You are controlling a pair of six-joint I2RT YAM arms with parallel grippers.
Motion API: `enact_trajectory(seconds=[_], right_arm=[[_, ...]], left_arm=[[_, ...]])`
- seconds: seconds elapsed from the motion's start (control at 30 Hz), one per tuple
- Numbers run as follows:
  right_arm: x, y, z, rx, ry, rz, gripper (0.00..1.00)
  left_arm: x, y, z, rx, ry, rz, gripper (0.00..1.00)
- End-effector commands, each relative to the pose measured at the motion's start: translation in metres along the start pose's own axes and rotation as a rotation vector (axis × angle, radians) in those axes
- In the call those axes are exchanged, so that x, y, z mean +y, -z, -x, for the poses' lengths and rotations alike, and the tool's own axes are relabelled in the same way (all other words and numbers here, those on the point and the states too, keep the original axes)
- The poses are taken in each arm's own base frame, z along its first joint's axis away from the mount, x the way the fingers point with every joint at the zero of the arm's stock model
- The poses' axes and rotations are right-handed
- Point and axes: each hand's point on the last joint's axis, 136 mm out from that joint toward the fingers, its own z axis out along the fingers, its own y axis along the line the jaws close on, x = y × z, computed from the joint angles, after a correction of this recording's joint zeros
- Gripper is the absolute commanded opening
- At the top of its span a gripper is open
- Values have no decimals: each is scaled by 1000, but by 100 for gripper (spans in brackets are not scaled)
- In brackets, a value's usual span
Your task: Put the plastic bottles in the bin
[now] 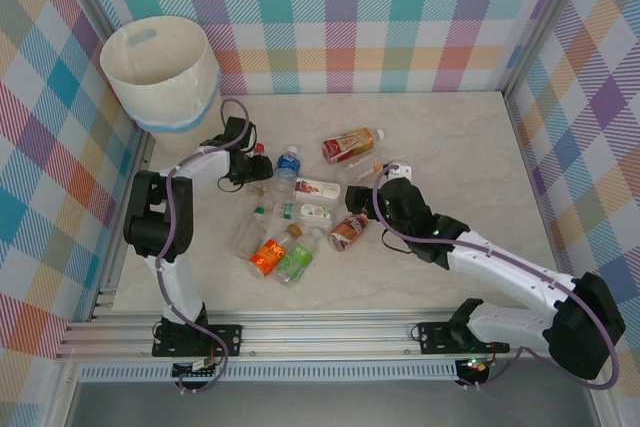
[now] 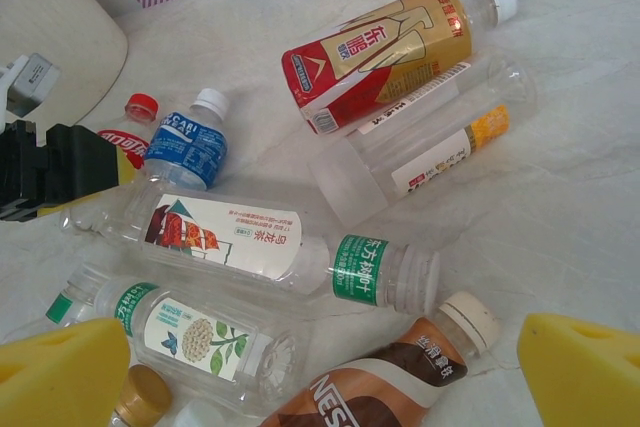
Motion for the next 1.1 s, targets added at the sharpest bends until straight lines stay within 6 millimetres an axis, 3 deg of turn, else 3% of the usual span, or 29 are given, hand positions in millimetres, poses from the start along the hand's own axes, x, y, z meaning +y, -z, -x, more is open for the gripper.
enact_trajectory(seconds=[0.0, 0.4, 0.53, 0.7, 0.87, 1.07], right_arm=[[-1, -1, 1, -12, -18, -9, 100], [4, -8, 4, -25, -37, -4, 100], [4, -9, 5, -30, -45, -3, 100], [4, -10, 6, -43, -62, -1, 100], [0, -11, 4, -56, -89, -6, 100], [-3, -8, 1, -62, -110, -2, 100]], left_arm=[[6, 0, -7, 23, -9, 16, 53], [-27, 87, 22, -242, -31, -164, 49], [-42, 128, 38, -371, -34, -248, 46], [-62, 193, 59, -553, -21, -381, 46], [-67, 249, 86, -747, 26, -436, 46], [-57, 294, 120, -923, 73, -392, 41]])
